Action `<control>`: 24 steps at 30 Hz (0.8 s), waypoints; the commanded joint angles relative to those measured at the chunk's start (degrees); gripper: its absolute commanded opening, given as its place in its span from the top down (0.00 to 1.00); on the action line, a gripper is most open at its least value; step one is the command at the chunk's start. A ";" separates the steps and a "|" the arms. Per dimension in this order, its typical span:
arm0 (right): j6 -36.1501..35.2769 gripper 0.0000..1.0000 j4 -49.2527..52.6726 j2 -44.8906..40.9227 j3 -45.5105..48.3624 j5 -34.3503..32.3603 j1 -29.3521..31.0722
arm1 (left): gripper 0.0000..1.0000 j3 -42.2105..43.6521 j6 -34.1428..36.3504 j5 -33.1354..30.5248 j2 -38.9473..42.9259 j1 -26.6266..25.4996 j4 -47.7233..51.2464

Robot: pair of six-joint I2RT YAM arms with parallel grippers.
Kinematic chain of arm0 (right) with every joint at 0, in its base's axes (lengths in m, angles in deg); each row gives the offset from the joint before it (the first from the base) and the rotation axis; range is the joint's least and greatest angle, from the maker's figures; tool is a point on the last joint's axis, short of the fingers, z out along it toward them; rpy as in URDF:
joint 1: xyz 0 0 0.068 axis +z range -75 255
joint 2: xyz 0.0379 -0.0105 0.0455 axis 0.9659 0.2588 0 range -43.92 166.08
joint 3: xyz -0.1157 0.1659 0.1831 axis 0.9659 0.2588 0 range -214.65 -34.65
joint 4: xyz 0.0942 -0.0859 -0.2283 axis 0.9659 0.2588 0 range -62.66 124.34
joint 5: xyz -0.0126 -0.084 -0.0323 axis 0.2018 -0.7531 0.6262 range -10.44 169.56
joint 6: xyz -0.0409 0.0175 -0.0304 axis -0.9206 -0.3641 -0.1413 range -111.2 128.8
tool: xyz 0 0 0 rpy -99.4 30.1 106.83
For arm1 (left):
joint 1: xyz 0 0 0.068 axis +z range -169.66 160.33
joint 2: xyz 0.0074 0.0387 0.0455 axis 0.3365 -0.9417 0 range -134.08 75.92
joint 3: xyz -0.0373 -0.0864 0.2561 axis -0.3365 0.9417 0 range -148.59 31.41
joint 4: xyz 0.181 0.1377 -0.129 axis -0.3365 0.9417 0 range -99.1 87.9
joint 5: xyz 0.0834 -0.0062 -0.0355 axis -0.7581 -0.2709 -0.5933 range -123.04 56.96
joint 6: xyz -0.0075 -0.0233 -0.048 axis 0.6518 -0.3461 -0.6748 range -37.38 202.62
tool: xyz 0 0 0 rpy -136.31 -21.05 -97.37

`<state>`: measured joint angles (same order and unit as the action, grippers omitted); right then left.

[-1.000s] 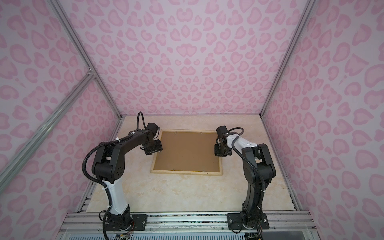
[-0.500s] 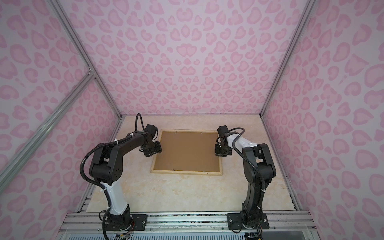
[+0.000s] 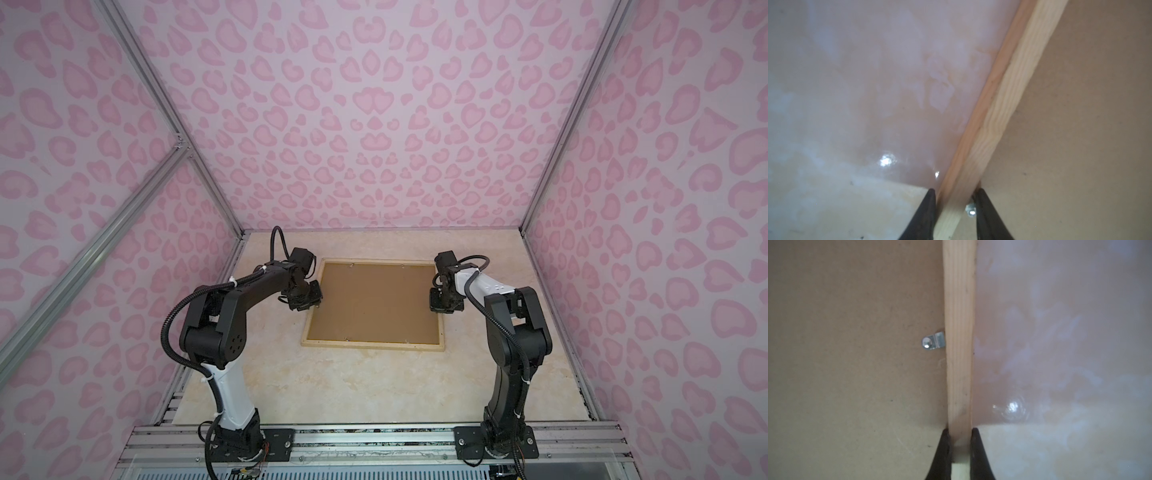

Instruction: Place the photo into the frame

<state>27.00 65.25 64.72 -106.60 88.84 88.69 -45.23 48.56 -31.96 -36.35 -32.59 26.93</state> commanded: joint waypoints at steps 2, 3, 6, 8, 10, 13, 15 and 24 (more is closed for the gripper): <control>-1.58 1.00 1.65 1.31 0.48 0.38 -0.11 | 0.73 0.18 -0.74 0.00 -0.07 0.41 0.85; -1.59 1.00 1.70 1.31 0.53 0.48 -0.21 | 0.75 0.13 -0.78 0.24 -0.07 0.44 0.81; -1.58 1.00 1.53 1.22 0.69 0.77 -0.24 | 0.83 0.50 -0.75 2.20 0.26 0.70 0.20; -1.50 1.00 1.32 1.22 0.79 1.09 -0.32 | 0.90 1.10 -0.44 4.51 0.58 0.95 -1.12; -1.41 1.00 1.26 1.39 0.76 1.31 -0.34 | 0.94 1.31 0.08 6.99 0.40 1.23 -2.06; -1.32 1.00 1.10 1.57 0.83 1.70 -0.42 | 0.95 2.34 0.14 9.58 0.55 1.50 -3.74; -1.34 1.00 0.90 1.57 0.84 1.81 -0.42 | 0.95 3.18 0.14 9.73 1.43 1.50 -4.51; -0.02 1.00 -0.09 0.92 1.47 2.32 -0.51 | 0.70 3.81 -0.47 10.42 2.77 2.49 -5.36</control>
<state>25.73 61.97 64.92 -106.27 88.88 88.10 -41.12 52.29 -24.38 -33.66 -30.30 22.45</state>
